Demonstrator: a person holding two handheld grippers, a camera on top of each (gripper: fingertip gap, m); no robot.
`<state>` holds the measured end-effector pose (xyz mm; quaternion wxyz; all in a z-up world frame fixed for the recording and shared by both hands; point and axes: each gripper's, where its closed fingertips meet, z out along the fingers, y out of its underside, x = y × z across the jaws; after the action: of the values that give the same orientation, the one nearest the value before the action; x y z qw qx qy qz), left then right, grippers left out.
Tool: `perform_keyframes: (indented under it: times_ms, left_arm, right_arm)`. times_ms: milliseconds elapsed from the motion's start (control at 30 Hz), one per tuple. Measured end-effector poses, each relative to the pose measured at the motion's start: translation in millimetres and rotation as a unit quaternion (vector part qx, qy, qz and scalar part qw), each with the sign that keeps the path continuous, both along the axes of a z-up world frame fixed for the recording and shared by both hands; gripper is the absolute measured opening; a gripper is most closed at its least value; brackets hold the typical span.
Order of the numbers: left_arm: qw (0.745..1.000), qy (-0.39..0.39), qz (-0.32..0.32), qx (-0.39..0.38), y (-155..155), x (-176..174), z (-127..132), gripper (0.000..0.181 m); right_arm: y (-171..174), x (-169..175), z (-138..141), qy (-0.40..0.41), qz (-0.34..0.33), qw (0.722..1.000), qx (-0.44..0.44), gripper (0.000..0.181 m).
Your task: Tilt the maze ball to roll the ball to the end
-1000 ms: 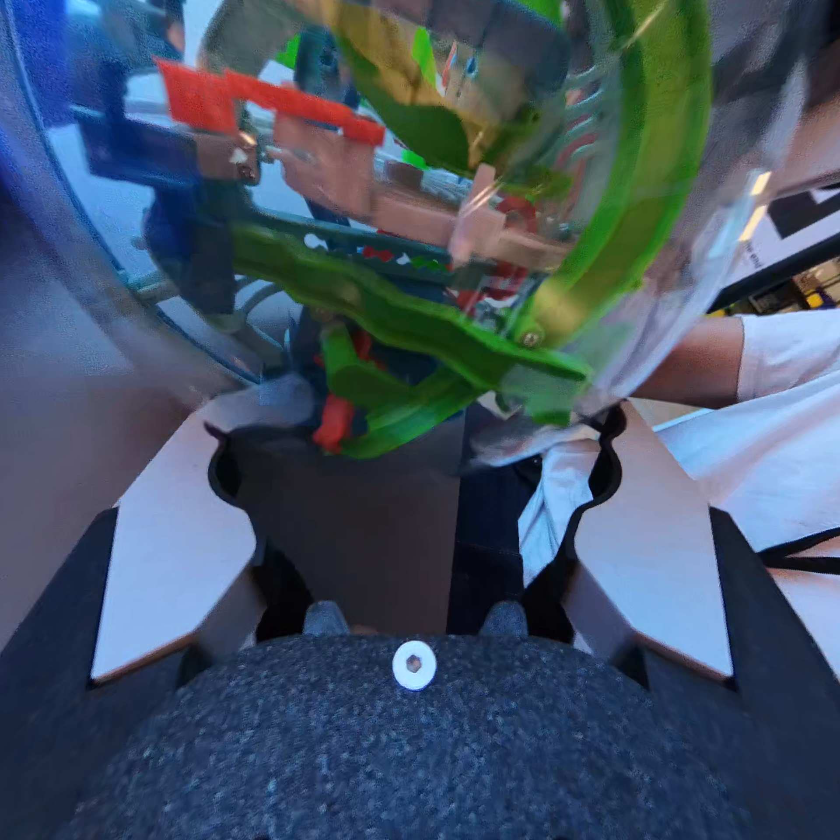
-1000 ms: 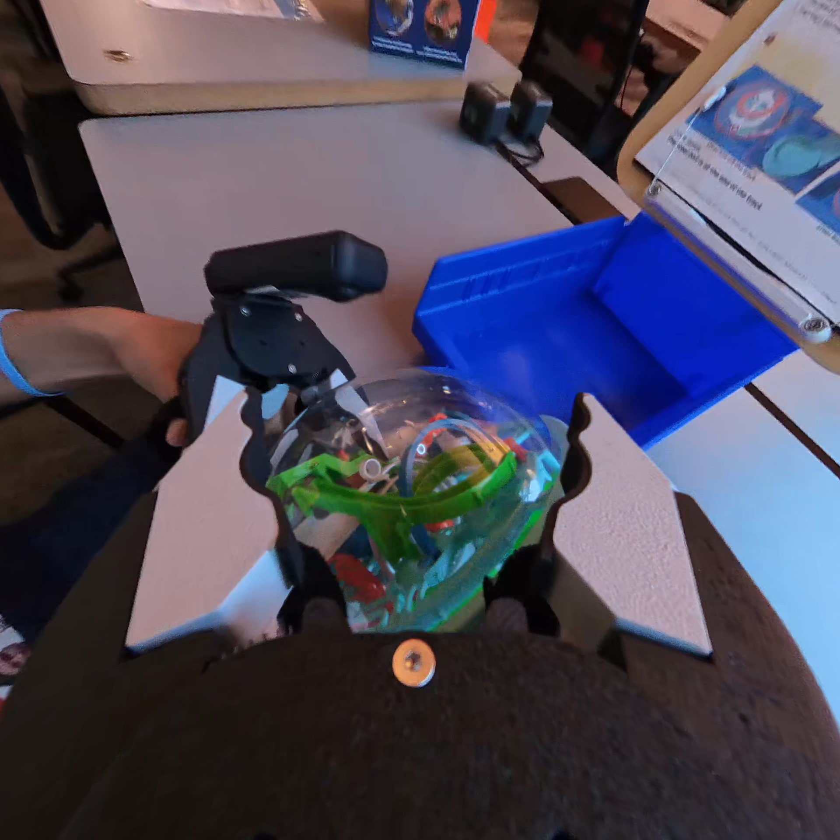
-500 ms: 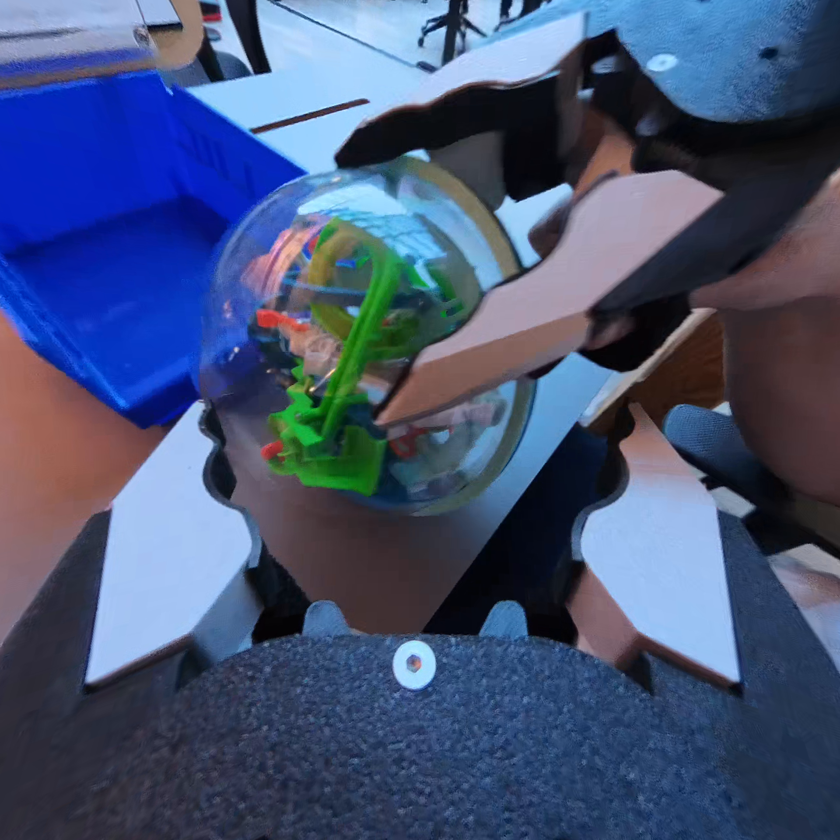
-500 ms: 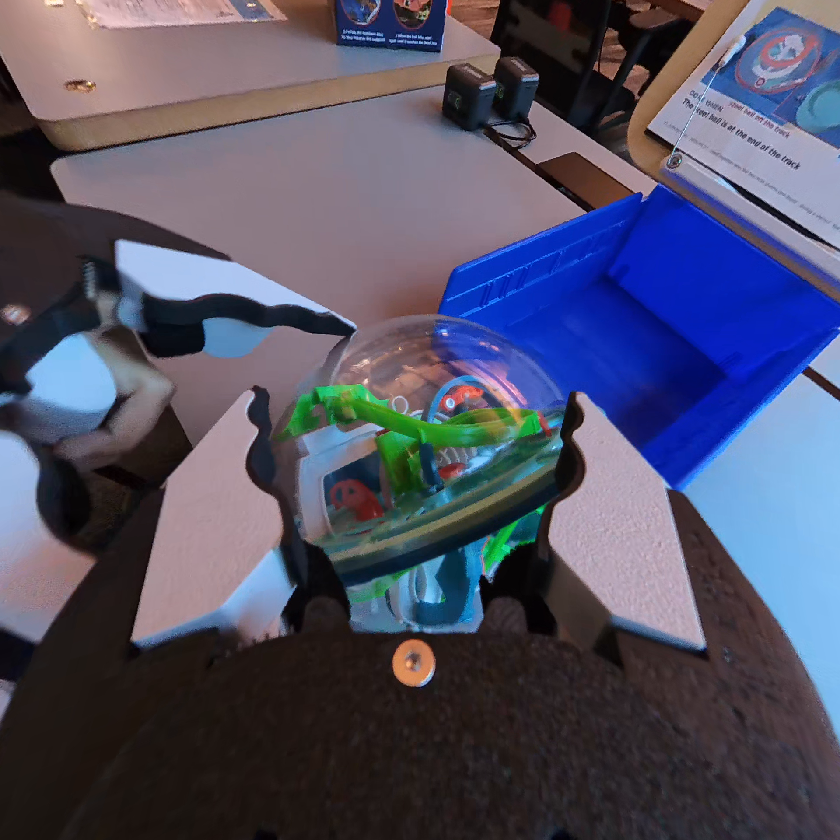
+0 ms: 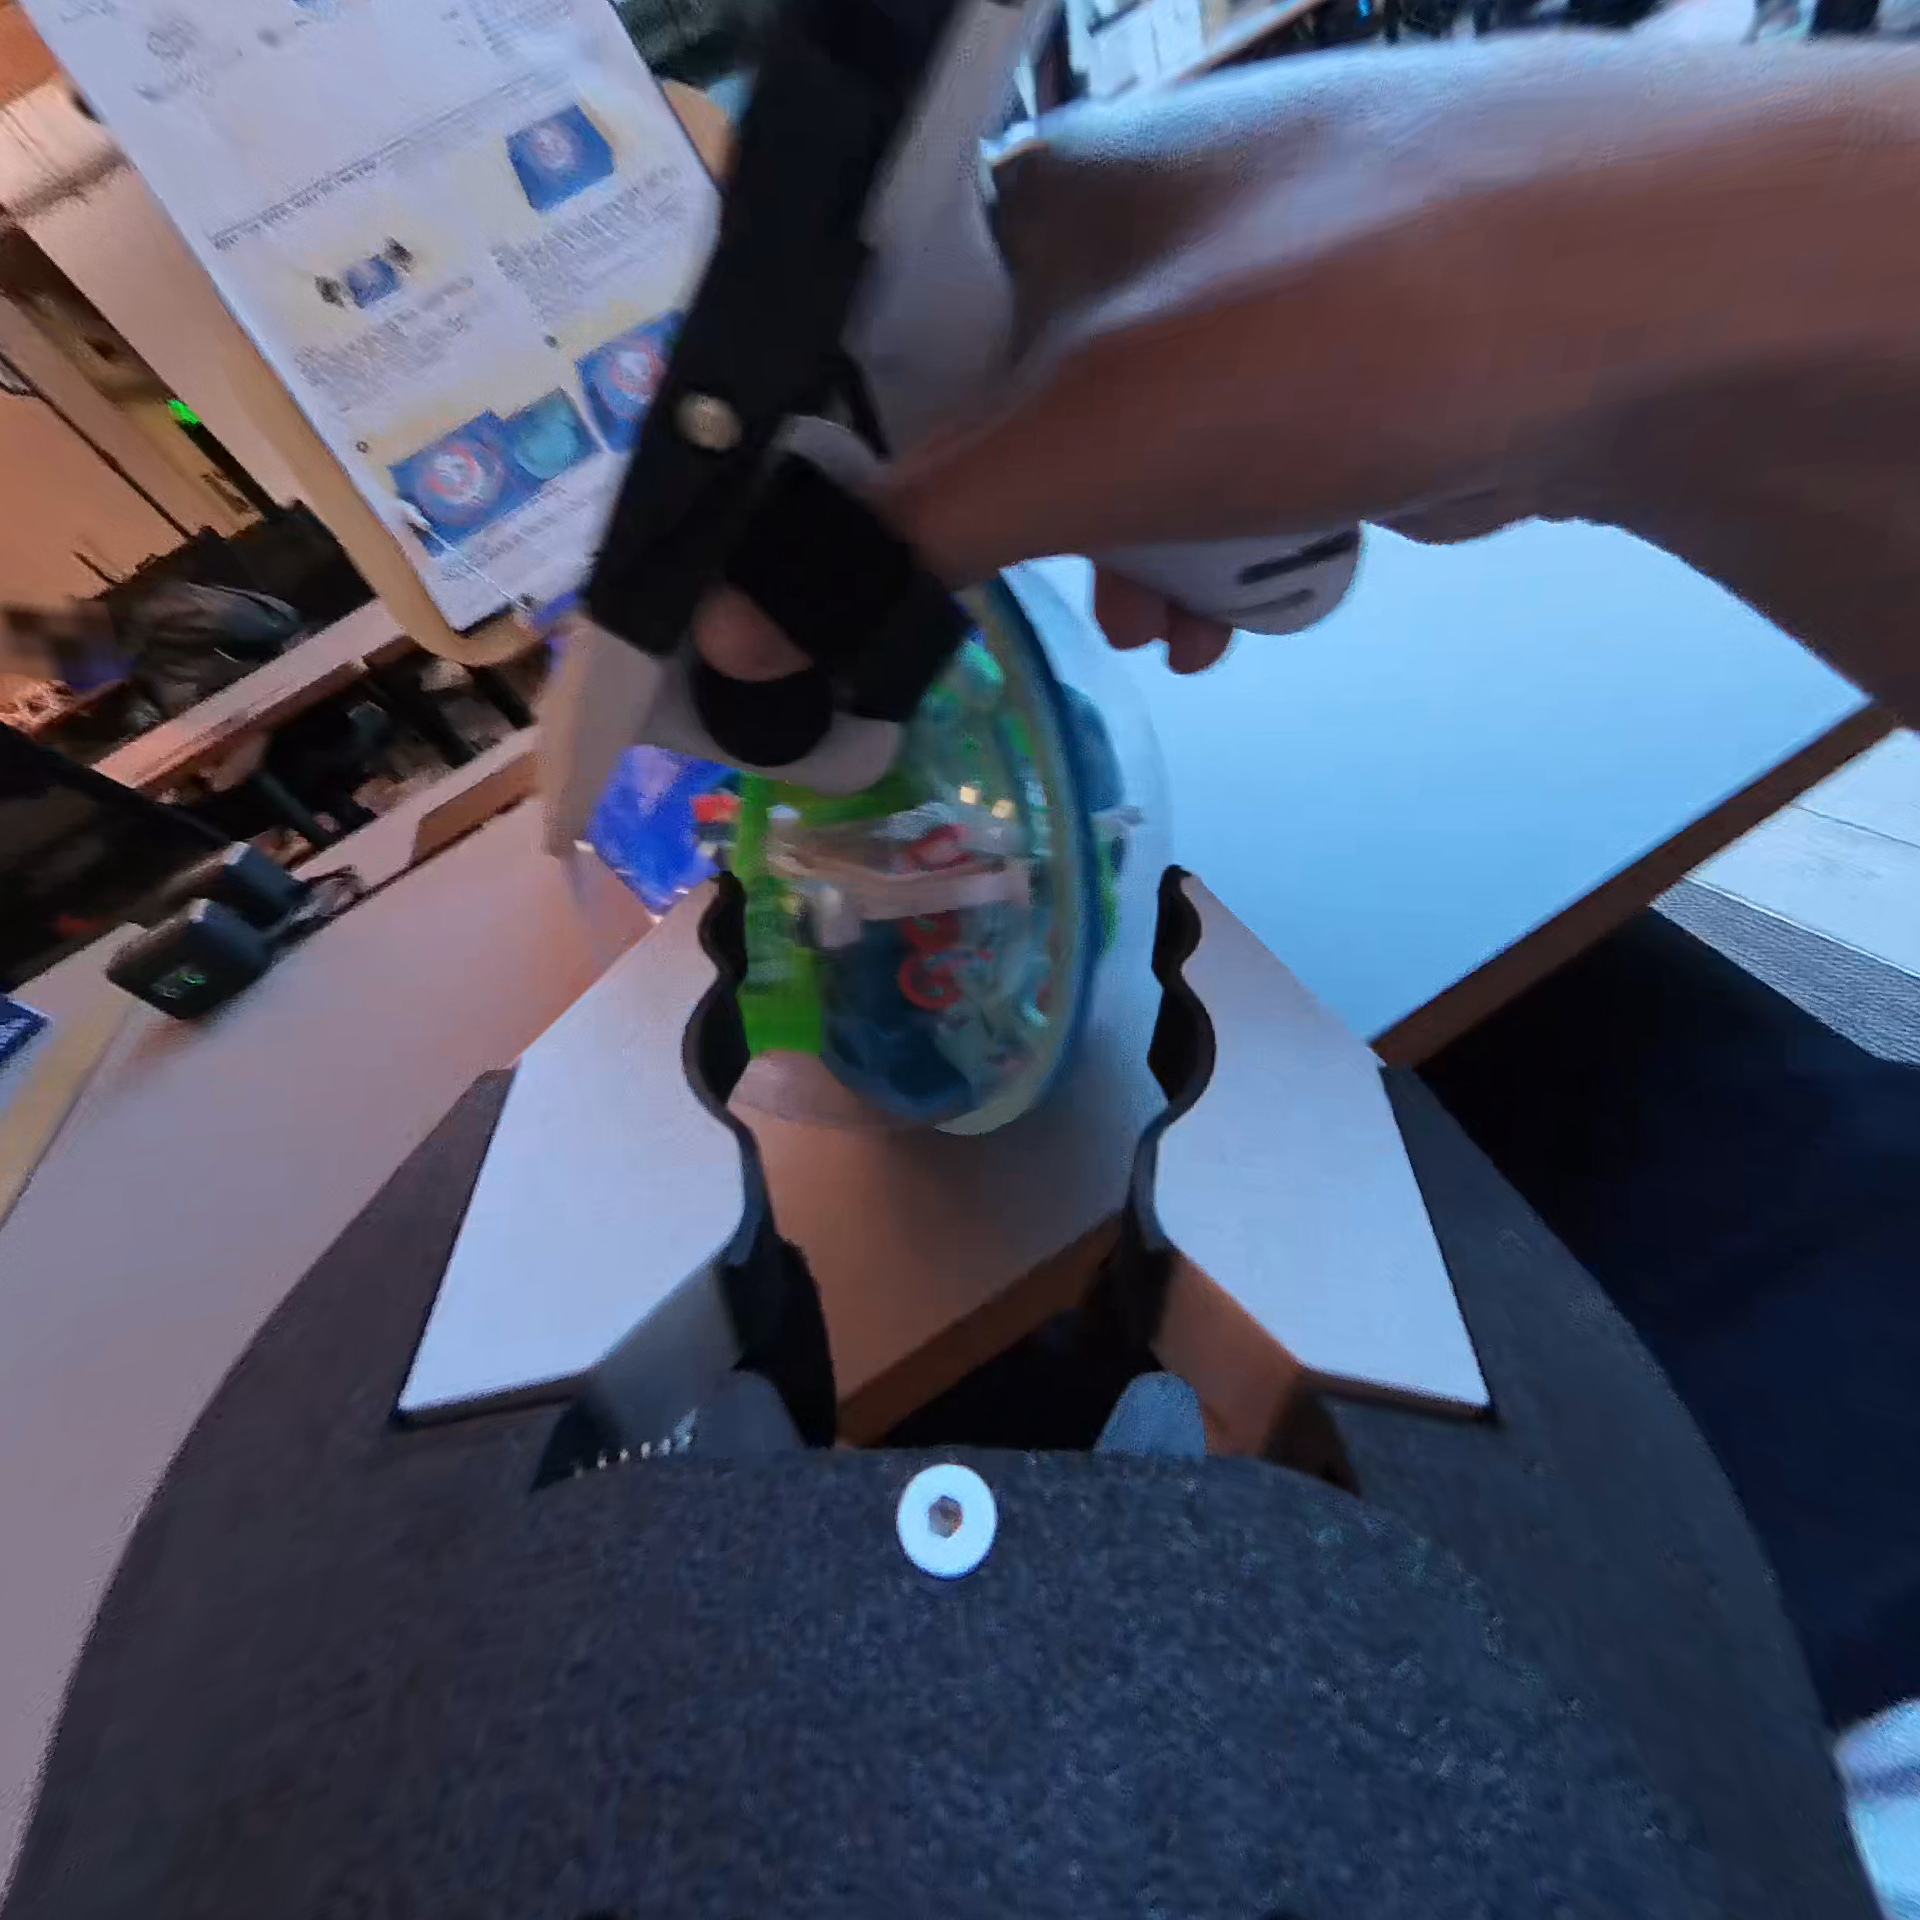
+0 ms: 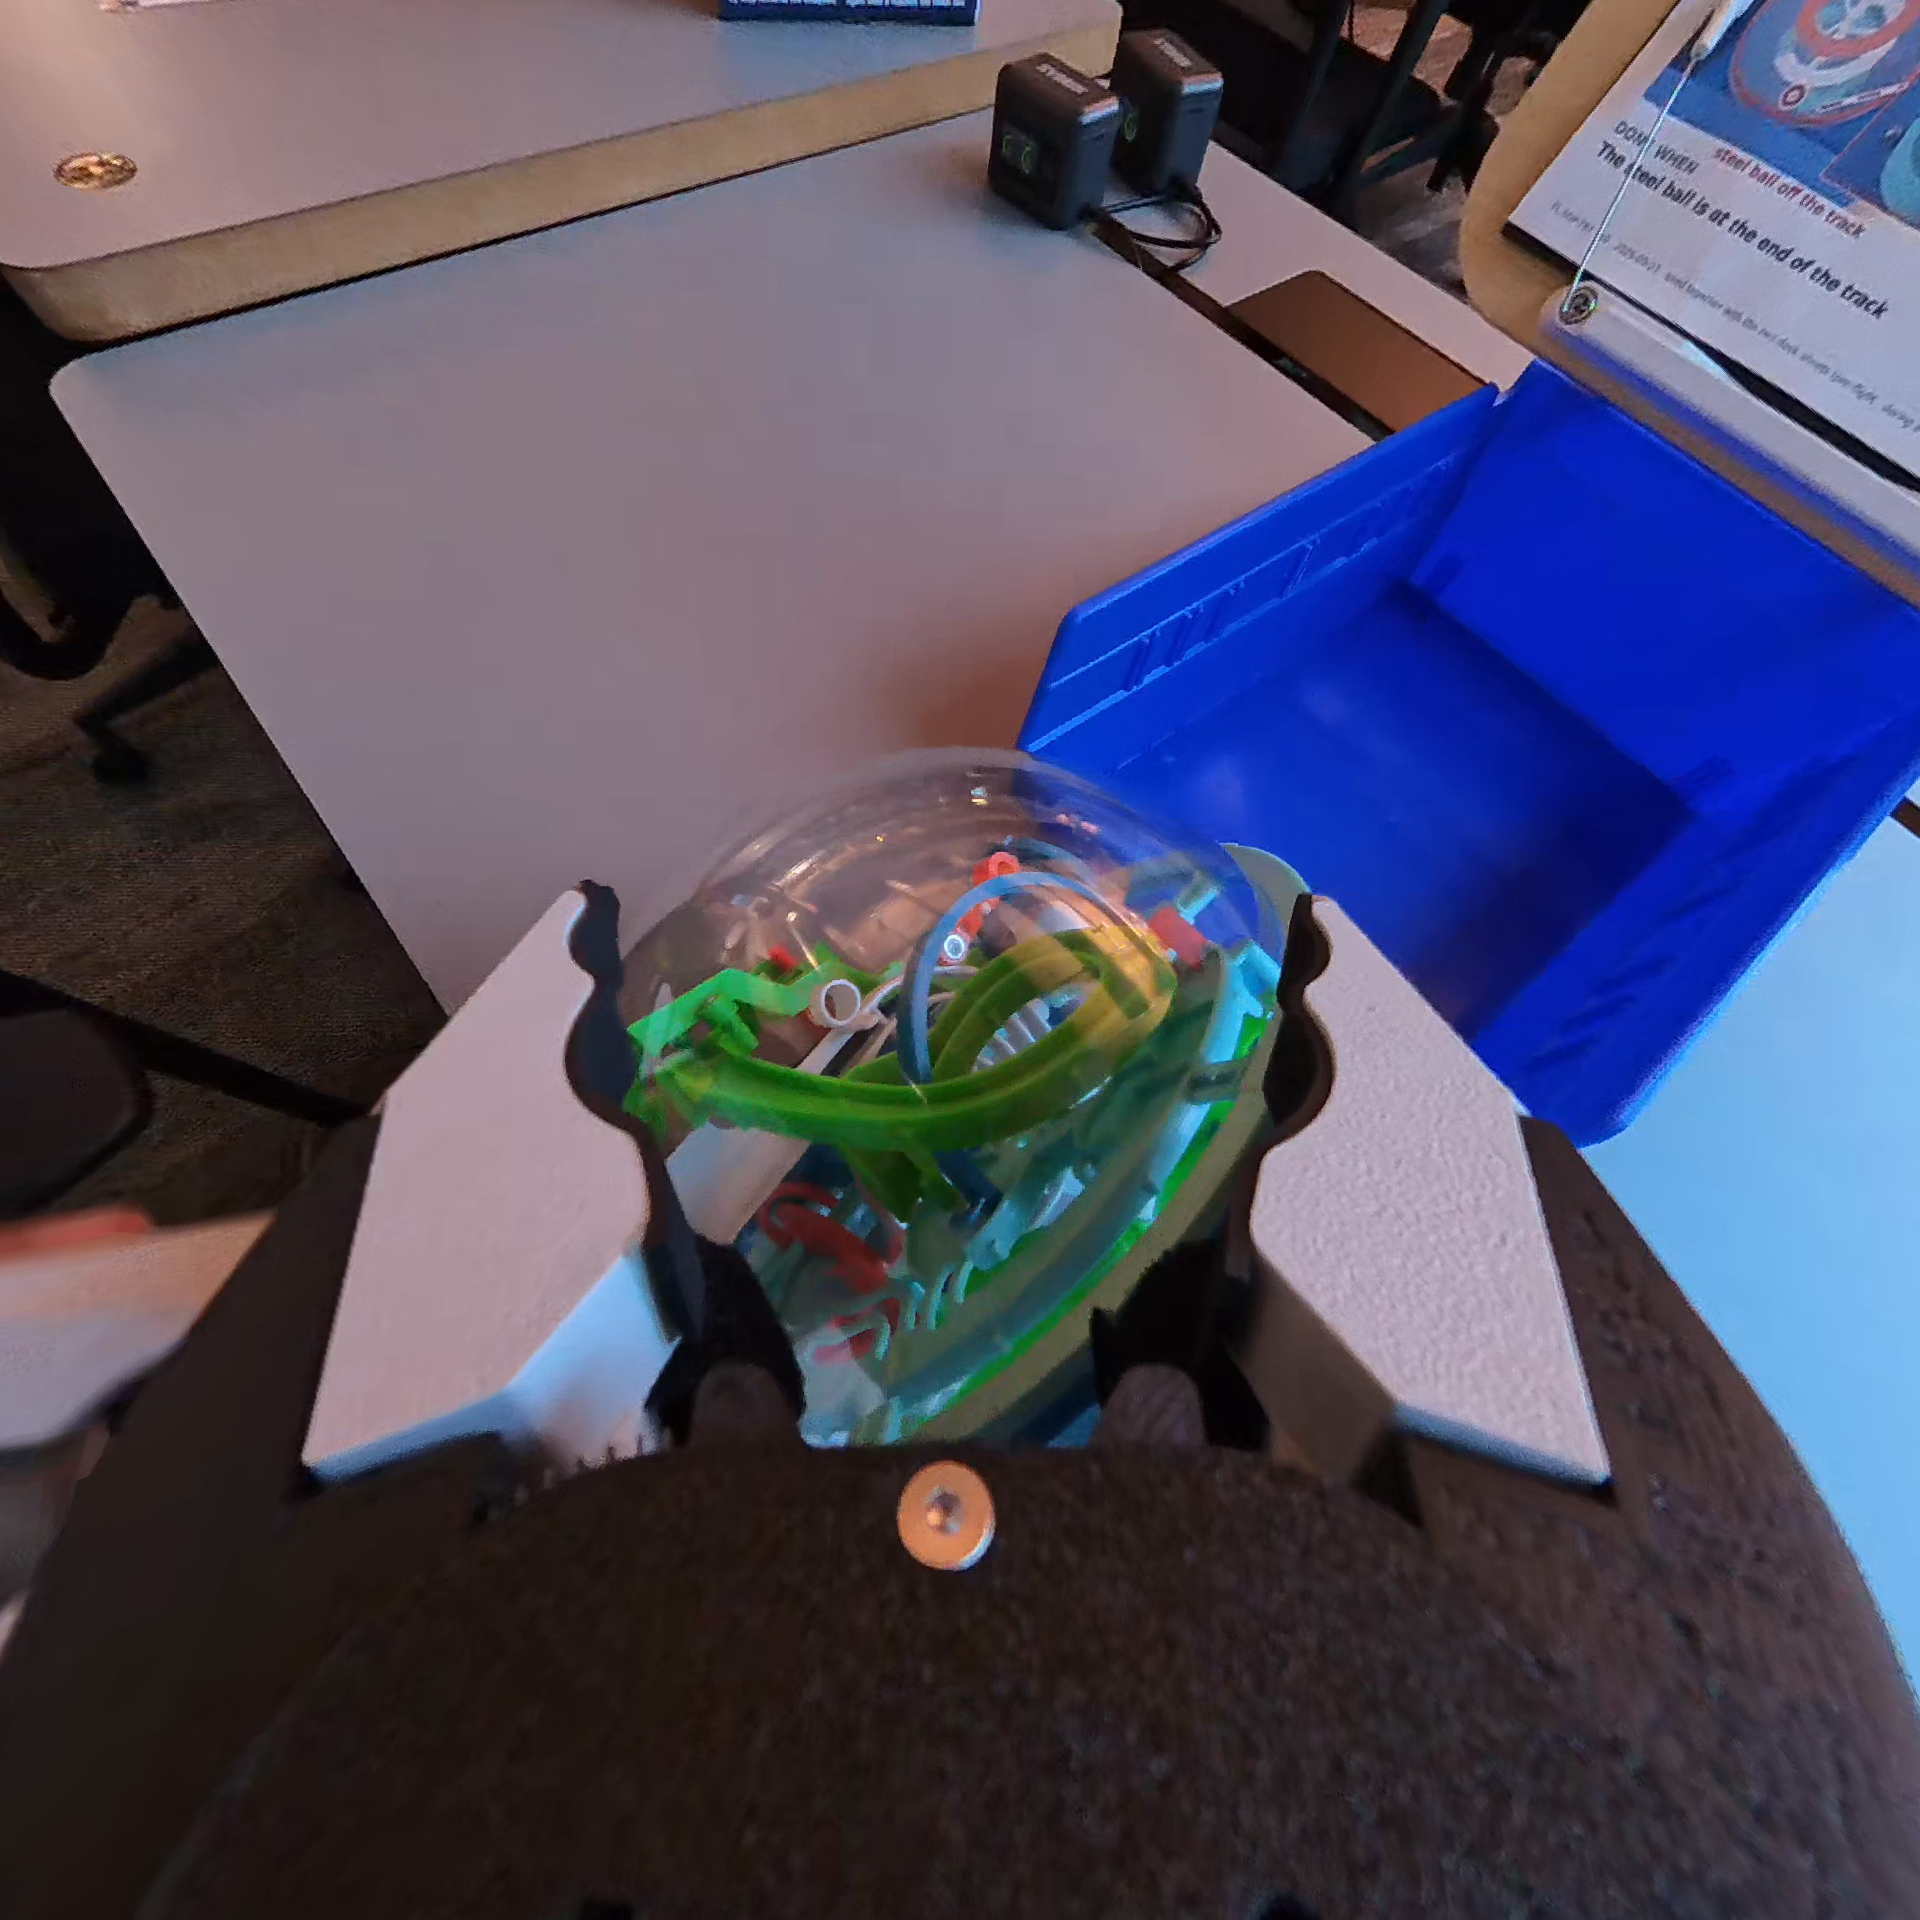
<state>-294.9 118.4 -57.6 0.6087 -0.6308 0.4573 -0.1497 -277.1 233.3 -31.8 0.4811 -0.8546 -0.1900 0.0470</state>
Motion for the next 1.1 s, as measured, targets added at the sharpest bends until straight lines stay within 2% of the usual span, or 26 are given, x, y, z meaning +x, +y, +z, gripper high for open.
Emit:
perform_keyframes:
  times_ms: [67, 133, 300, 367, 467, 567, 667, 767, 833, 933, 967, 1033, 1100]
  left_arm:
    - [1.0, 0.012, -0.014, -0.022, -15, 10, -15, 0.082]
    - [1.0, 0.027, 0.0, -0.006, -15, 13, -24, 0.077]
    - [0.997, 0.042, 0.061, 0.033, 18, 3, -27, 0.04]
    - [0.994, 0.061, 0.074, 0.053, 30, -3, -24, 0.014]
    - [0.993, 0.068, 0.08, 0.051, 45, -10, -21, 0.008]
    - [0.998, 0.029, 0.051, 0.001, 54, -16, -14, 0.007]
    - [0.997, -0.021, 0.017, -0.074, 63, -28, -7, 0.008]
    - [0.985, -0.072, -0.019, -0.158, 70, -42, -7, 0.008]
    - [0.978, -0.096, -0.03, -0.185, 76, -56, -8, 0.008]
    - [0.963, -0.134, -0.048, -0.229, 85, -75, -12, 0.008]
    - [0.959, -0.142, -0.053, -0.24, 89, -81, -13, 0.007]
    - [0.947, -0.169, -0.072, -0.265, 95, -92, -12, 0.007]
    - [0.932, -0.198, -0.097, -0.288, 101, -100, -11, 0.007]
  right_arm:
    - [2, 0, 1, 0.001, -0.01, 1.0, 0.001, 0.122]
    - [1, -2, 0, -0.006, -0.009, 1.0, -0.003, 0.121]
    - [0, -6, 2, 0.001, -0.003, 1.0, 0.0, 0.122]
    - [0, -7, 4, 0.003, 0.002, 1.0, 0.004, 0.121]
    - [2, -3, 4, 0.004, 0.008, 1.0, 0.007, 0.118]
    - [2, 3, 7, 0.012, 0.033, 0.999, 0.01, 0.114]
    - [-2, 24, 25, 0.073, 0.068, 0.994, 0.033, 0.119]
    - [-9, 61, 49, 0.143, 0.109, 0.975, 0.128, 0.112]
    - [-12, 85, 31, 0.151, 0.142, 0.967, 0.147, 0.11]
    - [-11, 98, -26, 0.154, 0.191, 0.963, 0.107, 0.124]
    - [-12, 91, -37, 0.177, 0.212, 0.957, 0.095, 0.13]
    - [-11, 68, -45, 0.205, 0.249, 0.94, 0.11, 0.13]
    - [3, 51, -74, 0.128, 0.254, 0.954, 0.099, 0.132]
